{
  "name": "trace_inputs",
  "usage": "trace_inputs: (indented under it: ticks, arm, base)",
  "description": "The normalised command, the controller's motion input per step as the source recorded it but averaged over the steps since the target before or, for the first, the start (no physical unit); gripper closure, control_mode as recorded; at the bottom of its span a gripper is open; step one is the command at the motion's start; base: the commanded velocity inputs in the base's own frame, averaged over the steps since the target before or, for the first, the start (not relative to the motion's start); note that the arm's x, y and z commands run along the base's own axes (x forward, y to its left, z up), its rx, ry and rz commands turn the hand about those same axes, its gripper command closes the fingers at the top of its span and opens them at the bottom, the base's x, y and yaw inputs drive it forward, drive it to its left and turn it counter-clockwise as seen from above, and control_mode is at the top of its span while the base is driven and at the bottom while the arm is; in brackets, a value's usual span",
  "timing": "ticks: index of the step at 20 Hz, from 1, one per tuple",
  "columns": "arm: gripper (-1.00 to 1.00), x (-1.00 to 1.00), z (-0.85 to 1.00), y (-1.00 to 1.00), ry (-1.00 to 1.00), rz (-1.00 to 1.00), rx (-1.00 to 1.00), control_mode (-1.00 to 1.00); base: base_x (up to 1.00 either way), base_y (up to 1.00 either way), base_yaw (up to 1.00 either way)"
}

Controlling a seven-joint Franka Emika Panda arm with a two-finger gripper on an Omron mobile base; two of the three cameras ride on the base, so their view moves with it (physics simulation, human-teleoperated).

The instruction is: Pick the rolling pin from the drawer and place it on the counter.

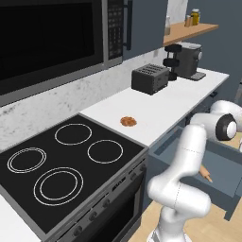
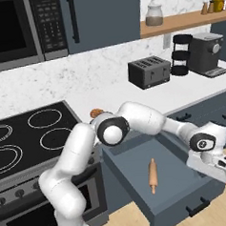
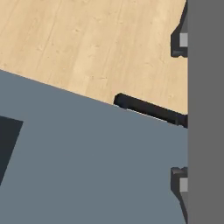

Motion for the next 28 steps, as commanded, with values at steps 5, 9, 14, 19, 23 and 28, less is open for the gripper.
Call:
trace_inputs:
  ticks: [5,9,14,19,23,28]
  arm:
    - [-1.0,0.0,1.0,0.62,-0.18,0.03,0.09,-1.0]
    - [-1.0,0.01,0.39,0.97,-0.11,0.05,0.03,-1.0]
    - [-1.0,0.0,-0.18,1.0,-0.01,0.17,0.0,-1.0]
    - [-1.0,0.33,-0.43,0.95,0.0,0.23,0.0,-1.0]
    - [-1.0,0.54,-0.25,0.61,0.0,0.15,0.0,-1.0]
    - [-1.0,0.57,-0.41,0.0,0.03,0.09,-0.02,-1.0]
  base:
    - [0.0,0.0,0.0]
    - [0.0,0.0,0.0]
    - [0.0,0.0,0.0]
    - [0.0,0.0,0.0]
    - [0.0,0.0,0.0]
    - [0.0,0.0,0.0]
